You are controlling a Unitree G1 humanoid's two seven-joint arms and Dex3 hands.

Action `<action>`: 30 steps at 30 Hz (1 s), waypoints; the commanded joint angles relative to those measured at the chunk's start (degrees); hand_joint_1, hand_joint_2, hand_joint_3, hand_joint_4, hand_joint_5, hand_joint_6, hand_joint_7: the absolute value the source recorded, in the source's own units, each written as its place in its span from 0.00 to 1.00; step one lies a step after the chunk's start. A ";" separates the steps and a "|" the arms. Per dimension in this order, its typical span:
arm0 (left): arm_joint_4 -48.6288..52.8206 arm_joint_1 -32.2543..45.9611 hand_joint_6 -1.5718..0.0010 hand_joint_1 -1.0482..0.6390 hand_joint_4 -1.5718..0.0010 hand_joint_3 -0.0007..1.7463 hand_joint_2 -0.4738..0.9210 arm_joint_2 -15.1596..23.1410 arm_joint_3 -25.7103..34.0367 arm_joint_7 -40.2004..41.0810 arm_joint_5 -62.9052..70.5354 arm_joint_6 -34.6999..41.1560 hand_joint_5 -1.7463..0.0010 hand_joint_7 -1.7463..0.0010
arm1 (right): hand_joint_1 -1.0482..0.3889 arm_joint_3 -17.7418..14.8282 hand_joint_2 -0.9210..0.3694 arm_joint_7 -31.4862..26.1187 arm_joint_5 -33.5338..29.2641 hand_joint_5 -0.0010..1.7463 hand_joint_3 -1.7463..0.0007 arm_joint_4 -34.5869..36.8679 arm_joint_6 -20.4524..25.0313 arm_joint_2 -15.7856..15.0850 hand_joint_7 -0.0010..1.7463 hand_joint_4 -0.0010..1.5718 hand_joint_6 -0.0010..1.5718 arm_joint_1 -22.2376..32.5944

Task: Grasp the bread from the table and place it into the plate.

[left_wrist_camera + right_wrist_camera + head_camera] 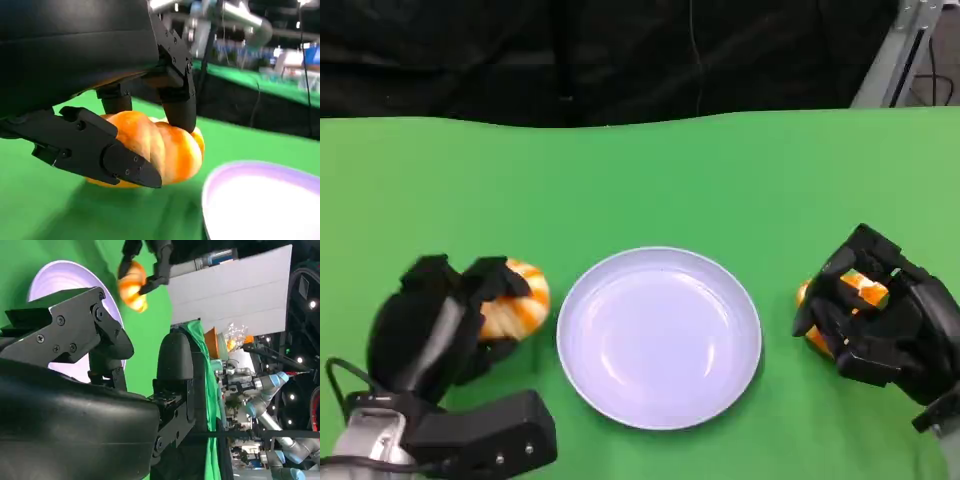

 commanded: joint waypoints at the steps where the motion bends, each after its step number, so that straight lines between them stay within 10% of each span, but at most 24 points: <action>1: -2.58 1.25 0.57 0.59 0.66 0.07 1.00 1.56 1.29 1.67 0.86 0.71 0.17 0.39 | 0.83 -0.54 0.18 -0.03 0.42 1.00 0.35 0.30 -0.61 -0.63 0.93 0.28 0.21 -0.29; 30: -13.91 2.54 0.64 0.55 0.67 0.05 0.99 -0.79 -1.55 0.46 3.01 -8.78 0.13 0.29 | 0.83 -0.45 0.19 0.12 0.47 1.00 0.36 0.86 -1.29 -0.57 0.92 0.28 0.22 -0.47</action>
